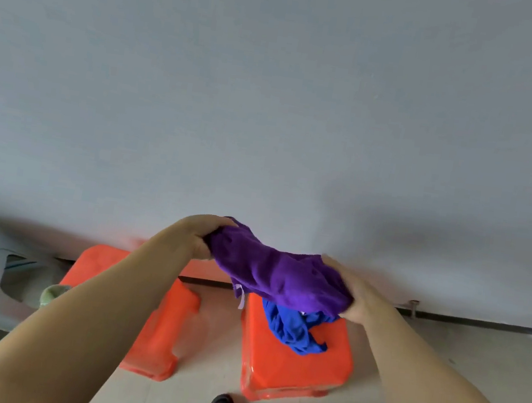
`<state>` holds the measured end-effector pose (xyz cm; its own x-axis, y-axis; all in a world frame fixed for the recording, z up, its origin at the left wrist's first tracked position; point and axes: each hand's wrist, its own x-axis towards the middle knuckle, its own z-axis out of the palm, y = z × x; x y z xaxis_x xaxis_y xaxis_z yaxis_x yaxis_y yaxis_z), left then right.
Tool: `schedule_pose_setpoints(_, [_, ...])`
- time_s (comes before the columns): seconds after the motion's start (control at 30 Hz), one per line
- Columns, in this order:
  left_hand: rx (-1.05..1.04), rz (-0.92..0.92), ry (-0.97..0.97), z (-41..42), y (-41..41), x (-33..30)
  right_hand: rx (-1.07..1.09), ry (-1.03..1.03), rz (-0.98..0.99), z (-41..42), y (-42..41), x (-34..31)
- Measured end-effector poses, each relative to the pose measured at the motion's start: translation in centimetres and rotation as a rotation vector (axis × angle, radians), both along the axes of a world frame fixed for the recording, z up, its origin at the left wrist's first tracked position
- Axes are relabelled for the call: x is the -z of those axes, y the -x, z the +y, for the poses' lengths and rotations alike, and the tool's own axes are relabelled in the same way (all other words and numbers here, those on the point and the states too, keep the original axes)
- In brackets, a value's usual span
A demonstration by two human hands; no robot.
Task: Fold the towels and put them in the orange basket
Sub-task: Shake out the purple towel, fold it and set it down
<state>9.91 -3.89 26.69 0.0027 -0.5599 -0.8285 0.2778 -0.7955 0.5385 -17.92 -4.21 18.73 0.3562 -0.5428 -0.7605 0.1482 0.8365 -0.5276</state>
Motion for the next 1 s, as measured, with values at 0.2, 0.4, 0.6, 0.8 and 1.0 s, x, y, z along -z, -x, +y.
schedule_pose_setpoints(0.2, [0.016,0.136,0.241,-1.4,2.4,-3.4,-0.591,-0.07,0.336,2.9,0.5,2.4])
schedule_pose_setpoints(0.4, [0.067,0.308,0.347,-0.9,3.3,-5.3,-0.484,-0.124,0.298,3.9,-1.3,3.1])
schedule_pose_setpoints(0.6, [-0.136,0.101,0.377,-1.0,0.2,-4.3,0.344,0.112,0.128,0.7,-1.2,1.4])
schedule_pose_setpoints(0.8, [-0.324,-0.159,0.387,-0.9,-2.8,-1.1,0.468,0.389,0.483,-3.4,3.4,-2.6])
schedule_pose_setpoints(1.0, [-0.355,-0.155,0.461,-2.0,-1.9,-1.7,0.131,0.502,0.802,-7.0,6.3,-4.6])
